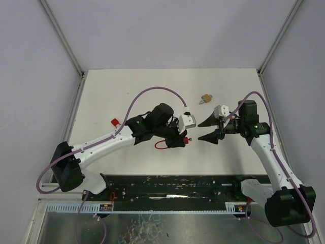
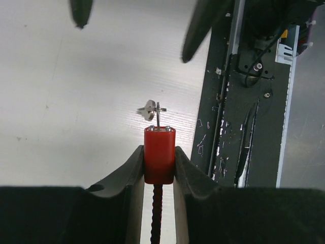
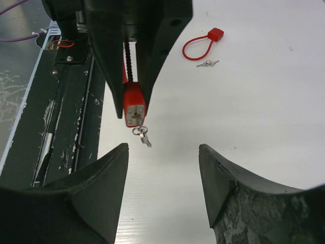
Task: Lock with the key
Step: Lock the lock.
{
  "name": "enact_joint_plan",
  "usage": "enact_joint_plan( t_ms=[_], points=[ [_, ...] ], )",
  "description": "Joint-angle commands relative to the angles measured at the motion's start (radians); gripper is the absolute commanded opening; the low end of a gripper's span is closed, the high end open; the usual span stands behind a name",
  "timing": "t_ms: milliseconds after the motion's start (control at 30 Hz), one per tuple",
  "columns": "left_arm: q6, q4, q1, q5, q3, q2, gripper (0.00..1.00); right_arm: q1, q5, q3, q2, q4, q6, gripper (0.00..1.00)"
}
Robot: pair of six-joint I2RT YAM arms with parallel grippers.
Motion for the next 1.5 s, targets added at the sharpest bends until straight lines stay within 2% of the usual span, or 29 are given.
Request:
enact_joint_plan(
  t_ms=[0, 100, 400, 667, 800, 967, 1367, 1467],
  points=[
    [0.045, 0.108, -0.047, -0.049, -0.024, -0.037, 0.0, 0.009, -0.064, 0.059, 0.008, -0.109, -0.151, 0.63],
    [0.052, 0.106, -0.068, -0.074, -0.027, -0.032, 0.0, 0.018, -0.094, 0.037, -0.01, -0.146, -0.221, 0.61],
    [0.013, 0.134, -0.099, -0.19, -0.026, 0.013, 0.0, 0.066, -0.085, 0.012, 0.026, -0.196, -0.222, 0.5],
    [0.006, 0.15, -0.117, -0.183, -0.032, 0.009, 0.0, 0.114, -0.037, -0.024, 0.049, -0.179, -0.261, 0.48],
    [0.002, 0.159, -0.118, -0.175, -0.038, 0.008, 0.0, 0.138, -0.018, -0.048, 0.056, -0.102, -0.178, 0.38],
    [0.001, 0.16, -0.12, -0.167, -0.039, 0.01, 0.0, 0.148, -0.016, -0.05, 0.059, -0.08, -0.153, 0.28],
    [-0.004, 0.162, -0.119, -0.179, -0.054, -0.008, 0.0, 0.17, 0.056, -0.074, 0.057, -0.033, -0.131, 0.26],
    [-0.005, 0.162, -0.12, -0.176, -0.055, -0.011, 0.0, 0.175, 0.074, -0.079, 0.058, -0.022, -0.131, 0.22]
  ],
)
